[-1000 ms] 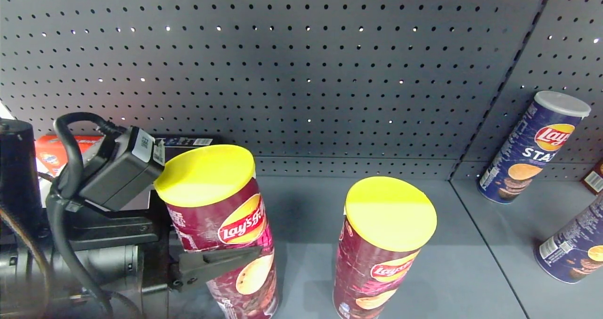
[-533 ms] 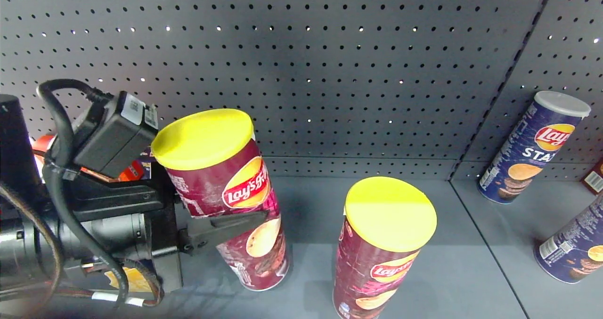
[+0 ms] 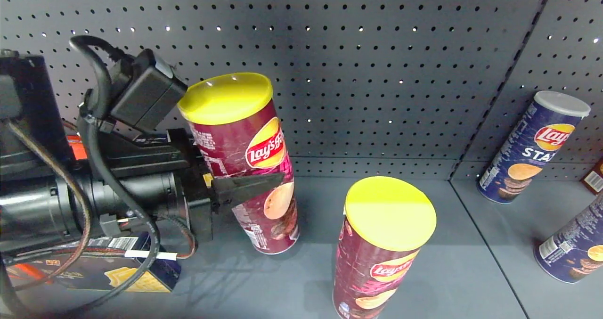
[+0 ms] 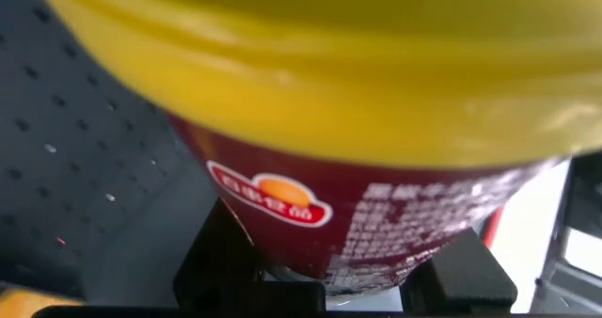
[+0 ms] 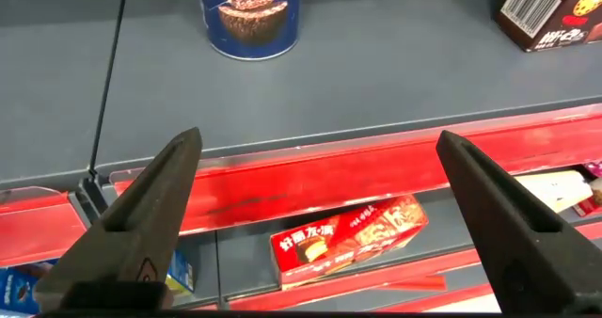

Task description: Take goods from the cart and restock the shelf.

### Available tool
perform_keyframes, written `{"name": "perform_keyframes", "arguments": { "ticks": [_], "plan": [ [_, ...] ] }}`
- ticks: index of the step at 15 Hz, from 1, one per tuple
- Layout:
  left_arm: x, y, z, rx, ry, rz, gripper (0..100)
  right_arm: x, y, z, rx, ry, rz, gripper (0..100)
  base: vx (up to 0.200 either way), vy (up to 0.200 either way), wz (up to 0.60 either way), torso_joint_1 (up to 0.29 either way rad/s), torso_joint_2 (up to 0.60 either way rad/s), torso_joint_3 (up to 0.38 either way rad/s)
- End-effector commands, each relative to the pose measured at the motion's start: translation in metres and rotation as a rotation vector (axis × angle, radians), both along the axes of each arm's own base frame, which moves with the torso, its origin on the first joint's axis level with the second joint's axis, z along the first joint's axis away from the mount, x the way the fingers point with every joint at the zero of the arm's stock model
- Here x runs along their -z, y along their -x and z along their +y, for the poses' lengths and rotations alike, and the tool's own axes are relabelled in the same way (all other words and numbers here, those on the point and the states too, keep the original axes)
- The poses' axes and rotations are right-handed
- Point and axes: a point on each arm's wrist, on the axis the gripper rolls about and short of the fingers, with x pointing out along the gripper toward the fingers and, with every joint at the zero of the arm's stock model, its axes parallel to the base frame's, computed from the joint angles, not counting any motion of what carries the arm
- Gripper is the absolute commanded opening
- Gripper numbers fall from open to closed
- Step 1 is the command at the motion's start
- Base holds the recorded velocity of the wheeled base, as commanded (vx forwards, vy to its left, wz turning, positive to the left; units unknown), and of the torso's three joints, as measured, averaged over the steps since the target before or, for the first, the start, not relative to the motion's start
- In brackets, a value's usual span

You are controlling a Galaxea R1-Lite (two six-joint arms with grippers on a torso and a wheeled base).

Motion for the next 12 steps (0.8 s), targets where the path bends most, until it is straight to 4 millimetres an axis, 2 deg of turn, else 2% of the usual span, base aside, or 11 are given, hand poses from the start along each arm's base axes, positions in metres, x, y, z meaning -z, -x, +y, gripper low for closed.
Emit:
{"name": "perform_keyframes", "arguments": {
  "ticks": [1, 2, 4, 7, 12],
  "plan": [
    [0.001, -0.01, -0.007, -0.004, -0.011, 0.014, 0, 0.0, 0.0, 0.0, 0.0, 0.0, 0.003, 100, 0.0, 0.0, 0.0, 0.0, 0.0, 0.0],
    [0.004, -0.011, -0.016, -0.015, -0.04, 0.009, 0, 0.0, 0.0, 0.0, 0.0, -0.001, 0.002, 100, 0.0, 0.0, 0.0, 0.0, 0.0, 0.0],
    [0.011, -0.007, -0.021, -0.028, -0.07, 0.01, 0, 0.0, 0.0, 0.0, 0.0, 0.0, 0.003, 100, 0.0, 0.0, 0.0, 0.0, 0.0, 0.0],
    [0.015, -0.017, -0.027, -0.039, -0.079, 0.024, 0, 0.0, 0.0, 0.0, 0.0, 0.0, 0.004, 100, 0.0, 0.0, 0.0, 0.0, 0.0, 0.0],
    [0.018, -0.053, -0.046, -0.122, -0.097, 0.012, 0, 0.0, 0.0, 0.0, 0.0, 0.0, 0.003, 100, 0.0, 0.0, 0.0, 0.0, 0.0, 0.0]
  ]
}}
